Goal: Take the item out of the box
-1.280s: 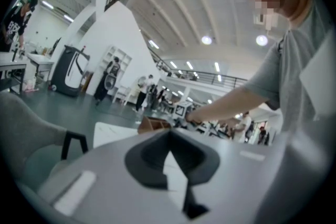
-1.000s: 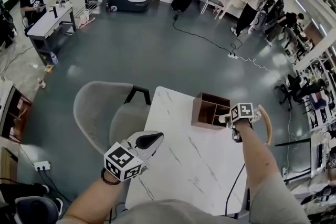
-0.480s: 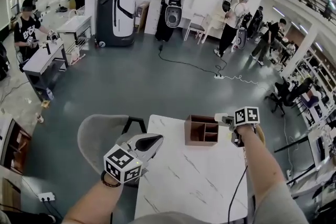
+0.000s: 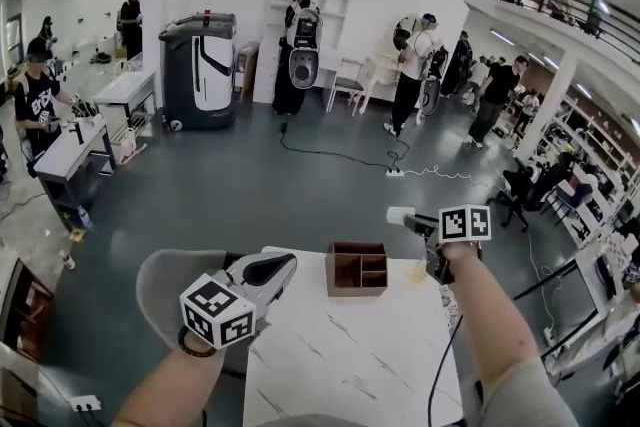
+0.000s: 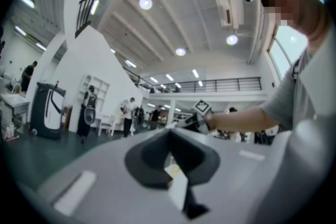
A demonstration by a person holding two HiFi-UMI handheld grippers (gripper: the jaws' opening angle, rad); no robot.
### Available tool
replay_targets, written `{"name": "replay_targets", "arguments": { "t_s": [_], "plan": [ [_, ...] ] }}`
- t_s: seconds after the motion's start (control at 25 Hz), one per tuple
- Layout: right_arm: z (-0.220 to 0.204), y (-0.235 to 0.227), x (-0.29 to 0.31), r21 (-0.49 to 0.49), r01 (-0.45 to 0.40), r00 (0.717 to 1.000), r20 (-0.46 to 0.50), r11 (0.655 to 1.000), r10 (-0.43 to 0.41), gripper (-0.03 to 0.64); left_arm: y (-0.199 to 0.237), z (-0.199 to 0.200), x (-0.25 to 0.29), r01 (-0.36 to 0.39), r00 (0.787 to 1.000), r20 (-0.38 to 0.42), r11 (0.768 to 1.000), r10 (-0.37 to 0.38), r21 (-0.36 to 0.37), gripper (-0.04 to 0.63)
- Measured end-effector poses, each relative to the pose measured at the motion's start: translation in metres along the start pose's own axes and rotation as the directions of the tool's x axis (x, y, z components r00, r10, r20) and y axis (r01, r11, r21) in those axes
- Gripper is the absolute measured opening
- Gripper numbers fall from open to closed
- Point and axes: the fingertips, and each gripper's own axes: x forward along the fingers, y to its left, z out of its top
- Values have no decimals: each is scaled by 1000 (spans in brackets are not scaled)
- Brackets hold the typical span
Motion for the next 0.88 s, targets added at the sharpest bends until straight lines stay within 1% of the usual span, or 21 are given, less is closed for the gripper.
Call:
{"name": "replay_targets", "arguments": {
  "t_s": [0.12, 0.28, 0.4, 0.56, 0.6, 0.68, 0.76, 0.88],
  "plan": [
    [12, 7, -31, -7, -68, 996, 59, 998, 68, 107, -21, 15, 10, -13, 1000, 13, 1000, 13, -4, 3],
    [23, 8, -81, -21, -162, 978, 129, 986, 164, 107, -57, 39, 32, -27, 998, 50, 1000, 27, -3, 3],
    [29, 7, -119, -43, -233, 954, 186, 972, 237, 107, -91, 54, 51, -41, 996, 77, 999, 40, 20, 3],
    [31, -1, -178, -76, -332, 906, 251, 940, 341, 108, -153, 68, 82, -51, 992, 113, 998, 48, 22, 3],
    [29, -4, -193, -85, -348, 896, 263, 934, 358, 107, -169, 70, 89, -50, 992, 119, 999, 47, 21, 3],
    [27, -9, -216, -100, -355, 886, 280, 929, 369, 109, -195, 76, 98, -46, 991, 127, 999, 42, 25, 3],
    [24, -6, -231, -104, -370, 876, 290, 923, 384, 109, -212, 82, 99, -47, 990, 131, 998, 42, 34, 3],
    [20, 1, -250, -108, -420, 850, 301, 901, 432, 107, -233, 87, 97, -58, 991, 125, 997, 52, 45, 3]
  ]
}}
